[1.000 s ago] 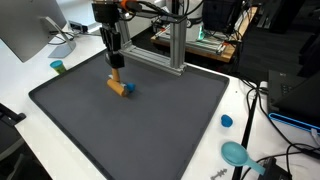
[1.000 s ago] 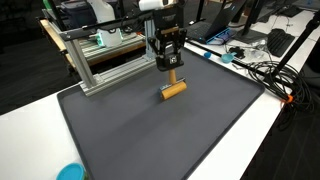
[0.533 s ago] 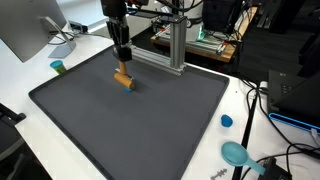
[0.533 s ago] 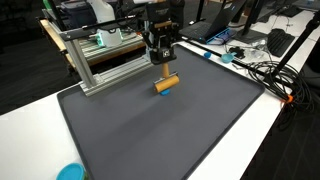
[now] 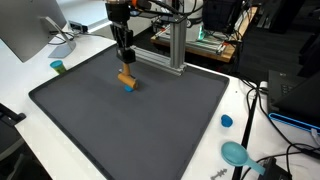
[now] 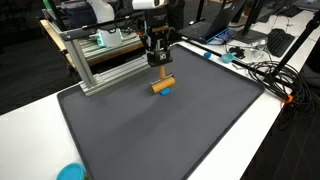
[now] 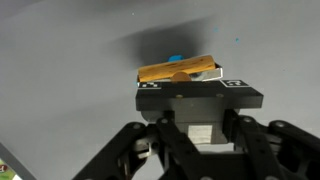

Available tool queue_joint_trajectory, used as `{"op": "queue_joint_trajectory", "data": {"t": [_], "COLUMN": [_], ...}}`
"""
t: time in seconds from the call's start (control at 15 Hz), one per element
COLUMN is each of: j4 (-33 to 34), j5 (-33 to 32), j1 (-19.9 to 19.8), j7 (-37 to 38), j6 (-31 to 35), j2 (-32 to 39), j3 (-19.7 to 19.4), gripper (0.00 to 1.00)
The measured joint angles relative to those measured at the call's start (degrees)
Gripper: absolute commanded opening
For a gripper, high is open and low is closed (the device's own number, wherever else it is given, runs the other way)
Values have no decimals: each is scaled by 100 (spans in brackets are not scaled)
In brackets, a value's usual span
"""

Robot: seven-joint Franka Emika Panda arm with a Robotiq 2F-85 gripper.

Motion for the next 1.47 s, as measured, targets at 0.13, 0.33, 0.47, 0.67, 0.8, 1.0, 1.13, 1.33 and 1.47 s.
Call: {"op": "queue_joint_trajectory", "data": {"t": [0.13, 0.33, 0.47, 0.67, 0.8, 1.0, 1.13, 1.33, 1.47], "j4": [5, 32, 70, 156, 251, 392, 474, 595, 680], "j5": [-43, -130, -248, -373, -465, -518, -522, -522, -527], "j1": [0, 4, 20, 49, 70, 92, 99, 99, 99], "j7": [27, 114, 234, 368, 457, 503, 505, 510, 550], "j6": [2, -1, -16, -95, -233, -412, -481, -513, -584], "j2": [27, 72, 112, 177, 229, 311, 367, 472, 535], "j3": [0, 0, 1, 1, 1, 1, 0, 0, -2], "gripper": [22, 22, 22, 22, 22, 22, 22, 22, 22]}}
